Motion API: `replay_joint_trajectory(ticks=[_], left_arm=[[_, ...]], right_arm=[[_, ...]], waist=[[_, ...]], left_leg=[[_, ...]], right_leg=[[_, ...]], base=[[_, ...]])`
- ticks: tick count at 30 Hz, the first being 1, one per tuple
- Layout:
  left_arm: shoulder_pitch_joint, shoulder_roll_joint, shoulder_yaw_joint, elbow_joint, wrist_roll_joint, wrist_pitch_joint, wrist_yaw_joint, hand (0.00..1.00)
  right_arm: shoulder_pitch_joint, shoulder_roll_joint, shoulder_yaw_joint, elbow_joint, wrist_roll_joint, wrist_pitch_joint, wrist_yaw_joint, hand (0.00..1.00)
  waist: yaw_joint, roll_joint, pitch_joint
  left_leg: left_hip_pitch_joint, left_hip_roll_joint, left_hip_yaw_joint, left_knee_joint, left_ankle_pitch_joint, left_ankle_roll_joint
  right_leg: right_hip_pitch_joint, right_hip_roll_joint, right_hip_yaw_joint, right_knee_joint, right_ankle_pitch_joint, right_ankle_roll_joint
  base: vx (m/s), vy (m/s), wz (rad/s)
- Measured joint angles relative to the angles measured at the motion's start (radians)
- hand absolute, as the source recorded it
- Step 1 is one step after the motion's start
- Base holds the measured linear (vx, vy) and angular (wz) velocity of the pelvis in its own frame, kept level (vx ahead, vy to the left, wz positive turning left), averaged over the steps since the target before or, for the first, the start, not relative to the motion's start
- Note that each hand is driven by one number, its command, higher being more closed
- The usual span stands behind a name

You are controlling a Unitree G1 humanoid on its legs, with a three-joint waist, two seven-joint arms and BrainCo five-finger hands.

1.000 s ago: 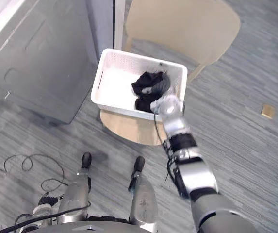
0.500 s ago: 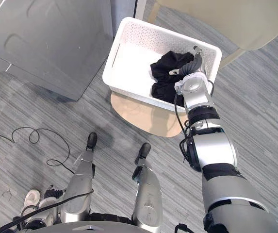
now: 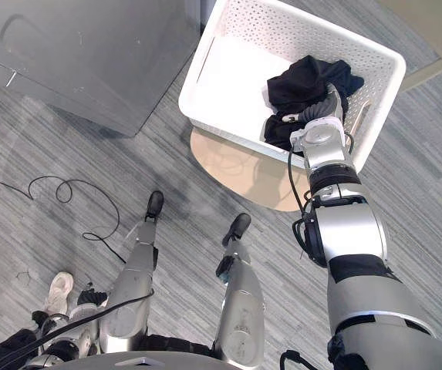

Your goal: Pick up the laundry basket with both hands and put the clothes into the washing machine.

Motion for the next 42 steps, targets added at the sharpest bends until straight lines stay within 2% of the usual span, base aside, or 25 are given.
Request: replay_joint_trajectory(ticks=[3,5,8,9,17,24,29,37,41,42], left_arm=[[-0.014,-0.003,-0.015,0.003,0.0,0.0,0.0,0.0],[-0.02,-0.005,-0.021,0.002,-0.001,-0.002,-0.001,0.0],[-0.04,-0.016,-0.029,0.013,-0.002,-0.002,0.002,0.0],[-0.041,-0.016,-0.03,0.013,-0.002,-0.002,0.002,0.0],[-0.048,-0.017,-0.039,0.013,-0.009,-0.003,0.002,0.0],[-0.054,-0.02,-0.041,0.013,-0.01,-0.003,0.003,0.0],[-0.054,-0.021,-0.041,0.013,-0.021,-0.003,0.004,0.0],[-0.055,-0.022,-0.048,0.015,-0.046,0.001,0.021,0.0],[-0.058,-0.022,-0.048,0.025,-0.056,0.008,0.029,0.0],[-0.058,-0.022,-0.048,0.028,-0.061,0.014,0.037,0.0]], right_arm=[[-0.018,-0.035,0.031,0.029,0.031,-0.002,0.012,0.0],[-0.031,-0.048,0.043,0.029,0.039,-0.003,0.019,0.0],[-0.039,-0.072,0.073,0.035,0.039,-0.01,0.018,0.0],[-0.039,-0.073,0.077,0.036,0.039,-0.013,0.018,1.0],[-0.039,-0.117,0.119,0.036,0.025,-0.04,0.019,1.0],[-0.034,-0.114,0.117,0.038,0.018,-0.041,0.018,1.0],[-0.034,-0.1,0.09,0.048,0.04,-0.039,-0.011,1.0],[-0.034,-0.074,-0.061,0.061,0.224,-0.04,-0.077,1.0],[-0.035,-0.035,-0.175,0.046,0.366,-0.049,-0.121,1.0],[-0.035,-0.013,-0.224,0.019,0.445,-0.061,-0.141,1.0]], waist=[[0.011,0.015,0.008],[0.02,0.016,0.008],[0.036,0.036,0.018],[0.038,0.036,0.018],[0.05,0.041,0.02],[0.062,0.045,0.02],[0.066,0.047,0.02],[0.069,0.054,0.019],[0.066,0.054,0.019],[0.062,0.055,0.018]], left_leg=[[-0.018,-0.001,-0.016,-0.004,0.007,-0.001],[-0.036,0.0,-0.019,-0.018,0.019,-0.001],[-0.047,-0.001,-0.029,-0.03,0.03,-0.001],[-0.048,-0.001,-0.03,-0.03,0.03,-0.001],[-0.056,-0.001,-0.037,-0.032,0.033,-0.003],[-0.057,-0.001,-0.035,-0.033,0.034,-0.003],[-0.056,-0.001,-0.034,-0.033,0.034,-0.003],[-0.052,-0.001,-0.033,-0.033,0.038,-0.004],[-0.028,0.001,-0.024,-0.058,0.051,-0.002],[-0.017,0.002,-0.02,-0.07,0.057,-0.003]], right_leg=[[-0.005,0.0,-0.016,-0.009,0.003,-0.001],[-0.028,0.0,-0.018,-0.008,0.005,-0.002],[-0.036,0.0,-0.028,-0.012,0.009,-0.001],[-0.037,0.0,-0.029,-0.012,0.009,-0.001],[-0.044,0.0,-0.033,-0.011,0.008,-0.002],[-0.046,0.0,-0.031,-0.012,0.008,-0.001],[-0.046,0.0,-0.03,-0.011,0.009,-0.001],[-0.045,-0.001,-0.028,-0.008,0.009,-0.001],[-0.038,-0.002,-0.022,-0.007,0.01,0.0],[-0.034,-0.002,-0.019,-0.008,0.011,0.001]], base=[[0.0,-0.04,0.09],[-0.01,-0.045,0.03],[0.0,-0.044,0.06],[0.01,-0.044,0.03],[0.0,-0.04,0.01],[0.01,-0.034,-0.01],[0.0,-0.038,0.0],[0.0,-0.019,0.0],[0.0,-0.012,-0.03],[0.0,-0.055,-0.05]])
